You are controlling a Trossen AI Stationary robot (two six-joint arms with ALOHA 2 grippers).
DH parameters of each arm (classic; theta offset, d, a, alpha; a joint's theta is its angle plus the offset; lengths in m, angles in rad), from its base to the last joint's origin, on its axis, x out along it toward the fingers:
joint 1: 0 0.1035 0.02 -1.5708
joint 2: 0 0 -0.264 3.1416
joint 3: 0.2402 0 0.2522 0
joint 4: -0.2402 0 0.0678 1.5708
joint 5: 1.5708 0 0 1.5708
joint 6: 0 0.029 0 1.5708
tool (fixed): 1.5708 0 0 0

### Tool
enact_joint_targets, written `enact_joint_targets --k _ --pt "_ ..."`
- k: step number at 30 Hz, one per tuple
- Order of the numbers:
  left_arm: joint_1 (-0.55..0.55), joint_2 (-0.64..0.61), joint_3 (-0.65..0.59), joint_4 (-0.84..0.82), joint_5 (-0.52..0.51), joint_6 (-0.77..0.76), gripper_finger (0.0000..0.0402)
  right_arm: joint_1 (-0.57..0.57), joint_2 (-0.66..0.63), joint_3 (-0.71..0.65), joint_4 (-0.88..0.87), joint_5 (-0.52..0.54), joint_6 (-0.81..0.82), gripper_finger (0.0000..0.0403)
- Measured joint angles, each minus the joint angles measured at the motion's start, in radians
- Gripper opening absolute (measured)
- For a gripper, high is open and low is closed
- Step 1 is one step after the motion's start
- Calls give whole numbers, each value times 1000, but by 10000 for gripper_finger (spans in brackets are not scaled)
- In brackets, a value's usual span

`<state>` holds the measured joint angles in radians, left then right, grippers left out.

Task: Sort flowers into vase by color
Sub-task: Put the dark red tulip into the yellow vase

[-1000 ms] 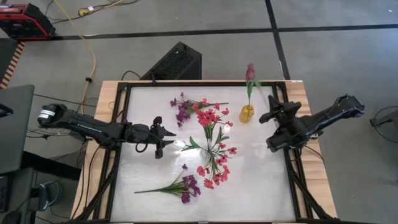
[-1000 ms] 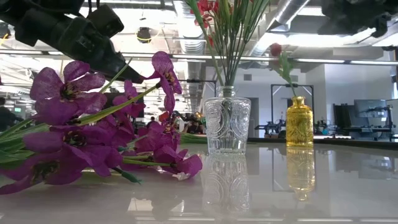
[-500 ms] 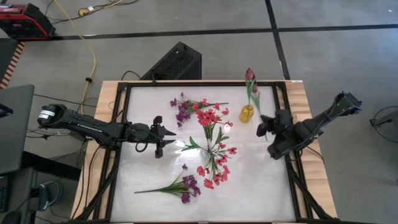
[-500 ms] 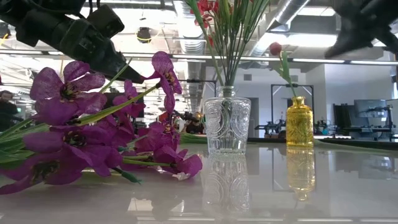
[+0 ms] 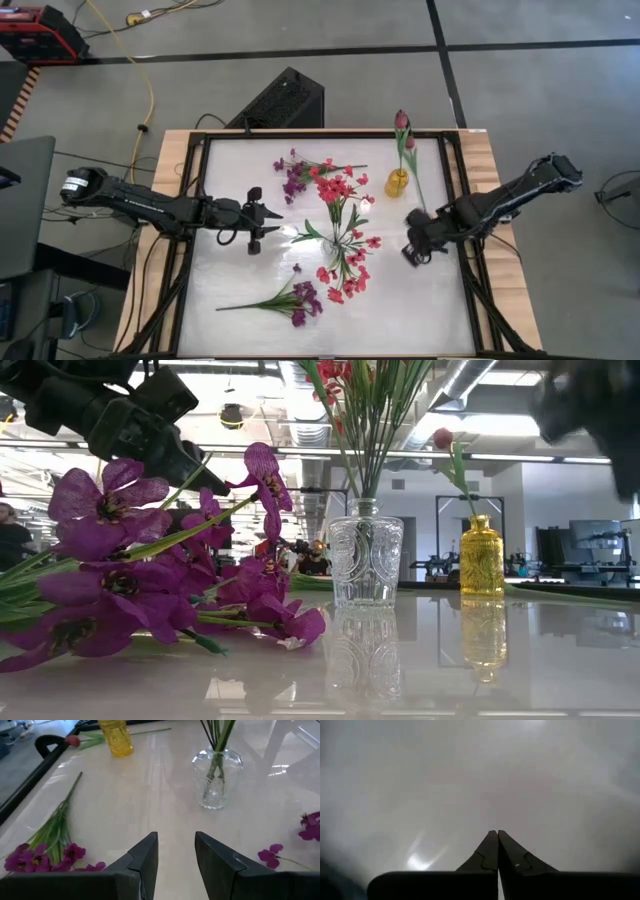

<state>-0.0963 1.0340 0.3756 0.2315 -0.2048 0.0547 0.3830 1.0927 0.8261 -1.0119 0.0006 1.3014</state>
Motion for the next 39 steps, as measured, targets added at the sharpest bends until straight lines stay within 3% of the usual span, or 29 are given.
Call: enact_joint_targets --k 6,9,16,23,29,35,39 --pt "0 0 0 -46 25 -13 119 -31 -45 2 621 -124 -468 23" --pt "0 0 0 -67 26 -14 119 -78 -110 2 714 -130 -619 24" --pt "0 0 0 -90 26 -15 119 -329 -311 1 471 -62 -651 29" --pt "0 0 0 -106 26 -25 119 -635 -409 1 132 269 -546 33" --pt "0 0 0 -85 25 -24 119 -888 -357 1 85 259 -644 54" --pt "0 0 0 -52 25 -55 119 -1124 -169 0 73 142 -826 93" --pt "0 0 1 -59 28 -68 119 -1269 -57 0 86 125 -935 136"
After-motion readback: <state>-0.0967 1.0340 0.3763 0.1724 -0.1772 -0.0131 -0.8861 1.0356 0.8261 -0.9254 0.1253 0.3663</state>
